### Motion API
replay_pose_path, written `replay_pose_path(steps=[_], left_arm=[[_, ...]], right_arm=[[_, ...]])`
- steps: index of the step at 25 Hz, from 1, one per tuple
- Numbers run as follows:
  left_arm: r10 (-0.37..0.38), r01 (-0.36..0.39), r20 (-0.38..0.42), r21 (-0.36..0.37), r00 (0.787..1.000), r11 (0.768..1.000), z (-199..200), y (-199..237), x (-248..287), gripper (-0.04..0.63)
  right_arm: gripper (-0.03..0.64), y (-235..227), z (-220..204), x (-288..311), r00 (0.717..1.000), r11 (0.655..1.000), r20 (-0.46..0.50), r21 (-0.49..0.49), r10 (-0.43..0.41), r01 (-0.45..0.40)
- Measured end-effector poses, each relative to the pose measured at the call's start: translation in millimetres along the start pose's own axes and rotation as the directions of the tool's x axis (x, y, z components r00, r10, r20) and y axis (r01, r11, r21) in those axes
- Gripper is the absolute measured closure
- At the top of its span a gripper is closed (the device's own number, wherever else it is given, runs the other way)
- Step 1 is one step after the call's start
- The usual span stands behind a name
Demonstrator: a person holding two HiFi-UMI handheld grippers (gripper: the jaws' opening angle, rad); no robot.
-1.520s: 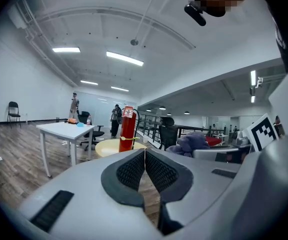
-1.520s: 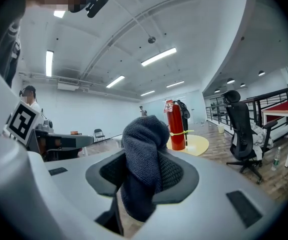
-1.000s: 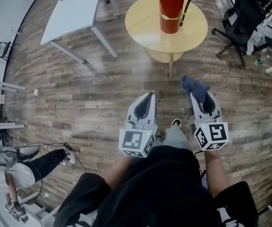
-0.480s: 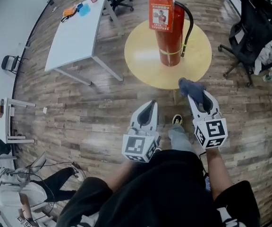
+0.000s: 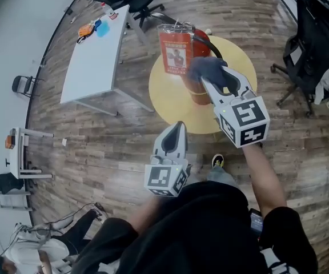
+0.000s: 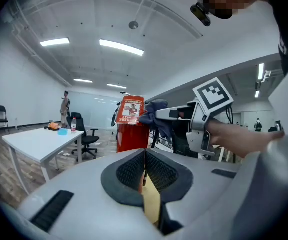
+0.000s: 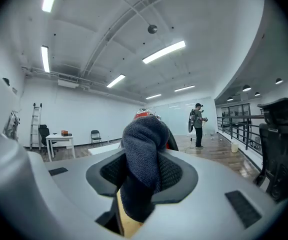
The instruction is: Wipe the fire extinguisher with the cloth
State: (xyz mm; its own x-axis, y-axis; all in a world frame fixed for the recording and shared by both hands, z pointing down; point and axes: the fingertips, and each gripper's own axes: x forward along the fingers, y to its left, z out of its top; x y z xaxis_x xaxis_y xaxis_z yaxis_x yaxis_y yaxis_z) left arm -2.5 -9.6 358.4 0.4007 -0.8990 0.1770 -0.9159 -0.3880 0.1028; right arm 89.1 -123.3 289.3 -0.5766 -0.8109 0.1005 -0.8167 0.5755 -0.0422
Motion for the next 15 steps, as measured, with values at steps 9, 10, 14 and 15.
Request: replay_pose_path(steps=[9,10,14,15], left_arm=[[0.034,-0.034,0.013,0.009,0.999,0.999,6,12,28,0.572],[0.031,-0.031,0.012,0.01,0.999,0.999,6,14,31,0.572],[0.006,-0.006,0.008,0.011,1.0,1.0,6,13,40,0.572],[0.0,0.0,0.008,0.011,1.0,1.0,5,13,42,0.572]], right_arm=[[0.468,-9,-4,32,0.998,0.998,-0.039,0.057,0.042,-0.04],[0.468,-8,-5,33,0.998,0.997,-0.039,0.059,0.044,-0.042],[0.469,-8,-19,35,0.997,0.997,-0.058,0.067,0.047,-0.043],[0.469,-7,-27,36,0.996,0.997,-0.073,0.065,0.048,-0.043]])
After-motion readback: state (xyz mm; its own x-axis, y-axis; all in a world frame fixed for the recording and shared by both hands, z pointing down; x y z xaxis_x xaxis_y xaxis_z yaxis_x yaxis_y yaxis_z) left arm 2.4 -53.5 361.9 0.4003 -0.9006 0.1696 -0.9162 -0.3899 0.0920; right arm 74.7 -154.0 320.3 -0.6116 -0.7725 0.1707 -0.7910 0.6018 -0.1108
